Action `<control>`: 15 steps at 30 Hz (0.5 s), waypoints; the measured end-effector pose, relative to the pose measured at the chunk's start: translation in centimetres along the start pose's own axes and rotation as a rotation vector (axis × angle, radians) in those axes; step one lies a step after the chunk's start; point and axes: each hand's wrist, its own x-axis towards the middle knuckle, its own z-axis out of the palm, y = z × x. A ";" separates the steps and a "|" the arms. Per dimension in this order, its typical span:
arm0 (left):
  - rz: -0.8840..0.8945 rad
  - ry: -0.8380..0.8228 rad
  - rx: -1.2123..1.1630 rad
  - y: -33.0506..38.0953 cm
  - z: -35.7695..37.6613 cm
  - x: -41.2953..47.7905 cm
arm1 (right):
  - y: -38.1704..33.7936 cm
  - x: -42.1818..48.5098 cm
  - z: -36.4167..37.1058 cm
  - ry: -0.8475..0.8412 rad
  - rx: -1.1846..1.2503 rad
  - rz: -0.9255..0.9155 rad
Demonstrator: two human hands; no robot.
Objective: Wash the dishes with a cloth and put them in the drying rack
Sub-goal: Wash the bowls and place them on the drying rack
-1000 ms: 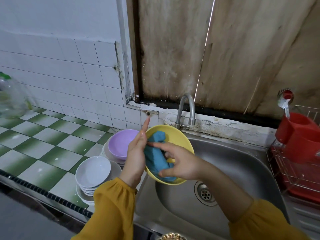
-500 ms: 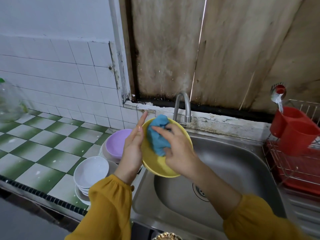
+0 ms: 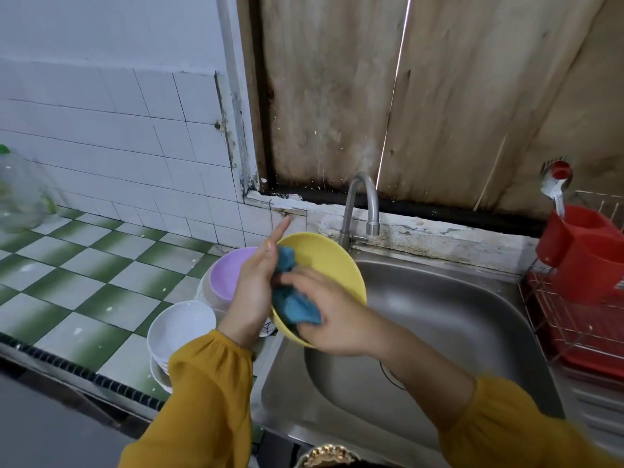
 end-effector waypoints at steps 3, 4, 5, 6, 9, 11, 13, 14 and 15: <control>-0.082 0.047 -0.041 -0.5 -1.4 0.1 | -0.7 -1.0 -1.9 -0.305 0.027 -0.016; -0.104 0.065 -0.035 -0.8 -1.4 0.0 | -0.6 -1.1 -2.7 -0.366 -0.063 -0.023; -0.123 0.095 -0.006 -1.4 -1.4 -0.1 | -0.3 -1.0 -3.4 -0.397 -0.182 -0.037; -0.135 0.114 0.048 -1.8 -1.1 -0.3 | -0.2 -0.8 -4.0 -0.407 -0.279 -0.045; -0.009 0.090 0.475 -2.6 -0.6 -1.1 | 0.4 -0.5 -6.1 -0.400 -0.319 -0.014; 0.270 -0.083 0.801 -2.3 -1.3 -1.4 | 0.9 -0.8 -7.8 -0.402 -0.196 0.028; 0.389 -0.330 0.870 -1.9 -1.5 -1.5 | 1.4 -1.4 -9.3 -0.338 -0.095 0.049; 0.380 -0.406 0.835 -1.7 -1.2 -1.6 | 1.6 -1.8 -9.8 -0.286 -0.046 0.062; 0.335 -0.432 0.758 -1.6 -0.9 -1.7 | 1.8 -2.2 -10.4 -0.224 0.006 0.075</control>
